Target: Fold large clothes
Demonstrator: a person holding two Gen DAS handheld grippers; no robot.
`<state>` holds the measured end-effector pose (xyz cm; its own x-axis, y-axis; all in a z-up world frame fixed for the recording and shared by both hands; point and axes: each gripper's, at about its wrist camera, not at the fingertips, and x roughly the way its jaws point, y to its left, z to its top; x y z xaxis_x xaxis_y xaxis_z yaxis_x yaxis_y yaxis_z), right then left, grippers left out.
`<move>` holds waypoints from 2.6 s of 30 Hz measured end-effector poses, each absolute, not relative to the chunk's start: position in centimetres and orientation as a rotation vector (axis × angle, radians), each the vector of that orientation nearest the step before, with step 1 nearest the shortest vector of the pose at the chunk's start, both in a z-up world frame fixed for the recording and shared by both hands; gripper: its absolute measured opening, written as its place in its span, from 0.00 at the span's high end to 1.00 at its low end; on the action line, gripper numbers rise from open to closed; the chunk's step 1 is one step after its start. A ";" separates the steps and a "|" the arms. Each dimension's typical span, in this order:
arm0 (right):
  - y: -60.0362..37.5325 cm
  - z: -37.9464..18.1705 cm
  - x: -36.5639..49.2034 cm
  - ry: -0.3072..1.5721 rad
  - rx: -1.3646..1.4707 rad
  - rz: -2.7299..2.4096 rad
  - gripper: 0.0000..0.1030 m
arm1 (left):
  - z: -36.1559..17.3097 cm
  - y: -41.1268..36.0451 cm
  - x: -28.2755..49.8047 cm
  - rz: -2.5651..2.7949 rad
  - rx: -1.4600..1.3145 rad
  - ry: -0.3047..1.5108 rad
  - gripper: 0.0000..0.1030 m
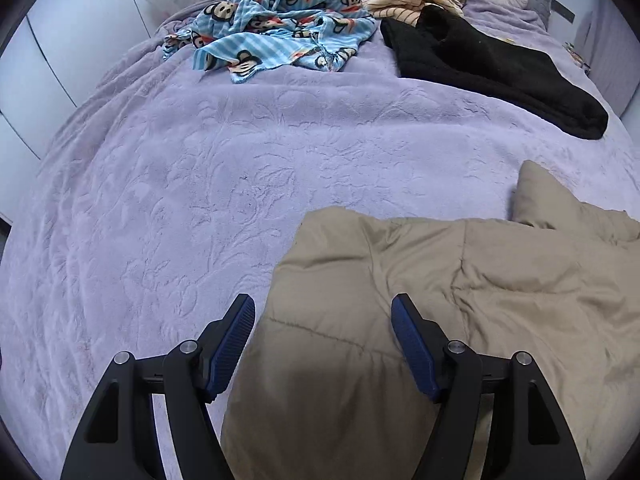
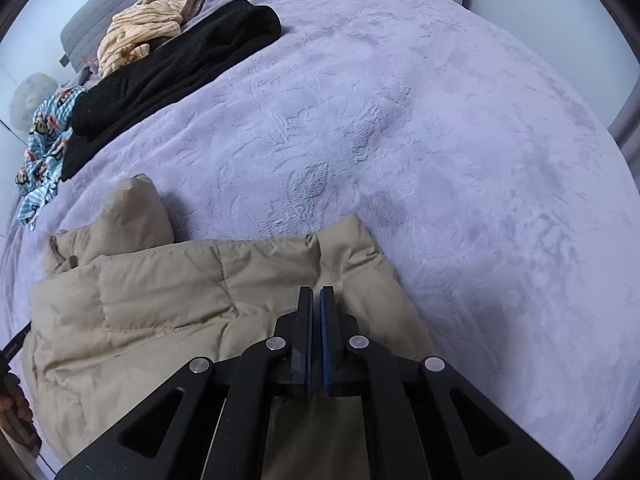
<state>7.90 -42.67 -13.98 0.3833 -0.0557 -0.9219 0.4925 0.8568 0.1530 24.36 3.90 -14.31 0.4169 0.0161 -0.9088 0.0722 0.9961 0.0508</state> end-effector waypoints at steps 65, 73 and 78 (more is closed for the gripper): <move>-33.5 -16.0 -11.6 0.992 1.254 -0.215 0.07 | -14.7 7.2 5.6 -0.216 -0.320 1.379 0.00; -35.0 -17.8 -10.6 0.907 1.369 -0.258 0.07 | -16.1 10.1 6.1 -0.246 -0.524 1.363 0.00; -35.6 -18.1 -9.2 0.842 1.418 -0.155 0.00 | -18.3 12.4 5.9 -0.295 -0.654 1.402 0.00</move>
<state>-9.19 -35.56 -18.13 0.7101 0.3790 -0.5934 0.5654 0.1953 0.8014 5.92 12.40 -18.28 0.1691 -0.5588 -0.8119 -0.1839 0.7914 -0.5830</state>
